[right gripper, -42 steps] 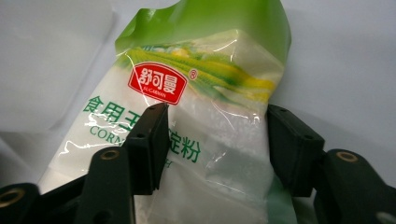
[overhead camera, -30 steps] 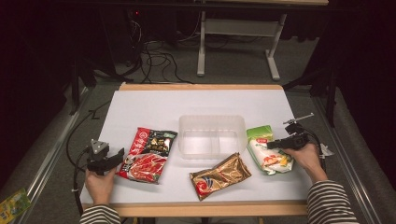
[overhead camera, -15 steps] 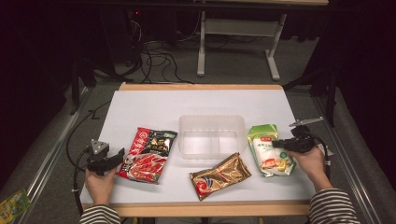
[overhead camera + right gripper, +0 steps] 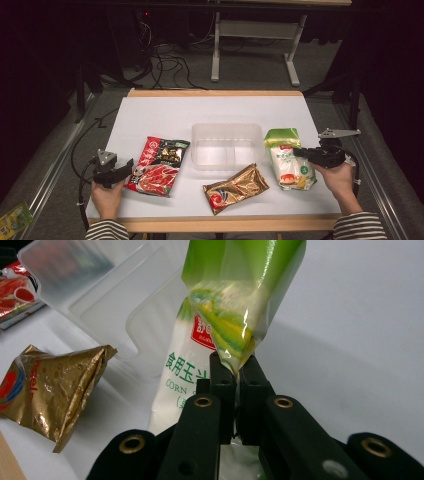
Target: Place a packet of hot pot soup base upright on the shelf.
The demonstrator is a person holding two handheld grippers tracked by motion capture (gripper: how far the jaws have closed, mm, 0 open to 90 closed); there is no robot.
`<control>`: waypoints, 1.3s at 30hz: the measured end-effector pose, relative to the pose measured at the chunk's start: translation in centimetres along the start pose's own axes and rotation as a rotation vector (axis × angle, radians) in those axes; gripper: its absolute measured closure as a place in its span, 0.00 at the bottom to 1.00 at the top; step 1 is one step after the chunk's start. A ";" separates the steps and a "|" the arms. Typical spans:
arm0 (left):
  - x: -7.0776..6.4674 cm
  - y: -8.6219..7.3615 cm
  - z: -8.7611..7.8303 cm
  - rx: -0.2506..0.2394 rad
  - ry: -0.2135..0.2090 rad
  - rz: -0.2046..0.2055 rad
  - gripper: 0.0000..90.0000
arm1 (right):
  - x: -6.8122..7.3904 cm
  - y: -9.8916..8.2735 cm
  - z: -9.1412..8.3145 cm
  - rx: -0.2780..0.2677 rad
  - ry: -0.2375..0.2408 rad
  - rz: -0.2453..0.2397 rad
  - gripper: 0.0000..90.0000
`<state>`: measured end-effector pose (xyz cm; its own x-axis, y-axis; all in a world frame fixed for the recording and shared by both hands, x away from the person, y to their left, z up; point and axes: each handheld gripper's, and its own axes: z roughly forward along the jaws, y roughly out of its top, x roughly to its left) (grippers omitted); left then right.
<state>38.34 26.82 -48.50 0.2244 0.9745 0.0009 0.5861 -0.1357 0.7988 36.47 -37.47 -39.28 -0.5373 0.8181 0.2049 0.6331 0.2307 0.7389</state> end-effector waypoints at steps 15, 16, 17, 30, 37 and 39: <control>0.0 0.0 0.0 0.002 -0.003 0.001 0.41 | 1.3 0.4 -2.1 -0.103 -0.009 0.006 0.99; 0.0 0.0 0.0 0.002 -0.003 0.001 0.41 | 1.5 0.4 -2.3 -0.111 -0.003 0.005 0.99; 0.0 0.0 0.0 0.002 -0.002 0.002 0.41 | 1.6 0.5 -2.4 -0.116 0.000 0.002 0.99; 0.0 0.0 0.0 0.001 -0.004 0.001 0.41 | 3.6 2.1 -3.7 -0.192 0.062 -0.024 0.99; 0.0 0.0 0.0 -0.002 -0.005 0.000 0.41 | 4.8 3.3 -3.7 -0.207 0.095 -0.037 0.99; 0.0 0.0 0.0 -0.004 -0.005 -0.001 0.41 | 5.2 3.7 -3.7 -0.213 0.104 -0.041 0.99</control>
<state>38.34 26.84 -48.52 0.2275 0.9738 -0.0031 0.5836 -0.1337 0.8009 34.00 -34.26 -33.11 -0.6220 0.7489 0.2286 0.4832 0.1373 0.8647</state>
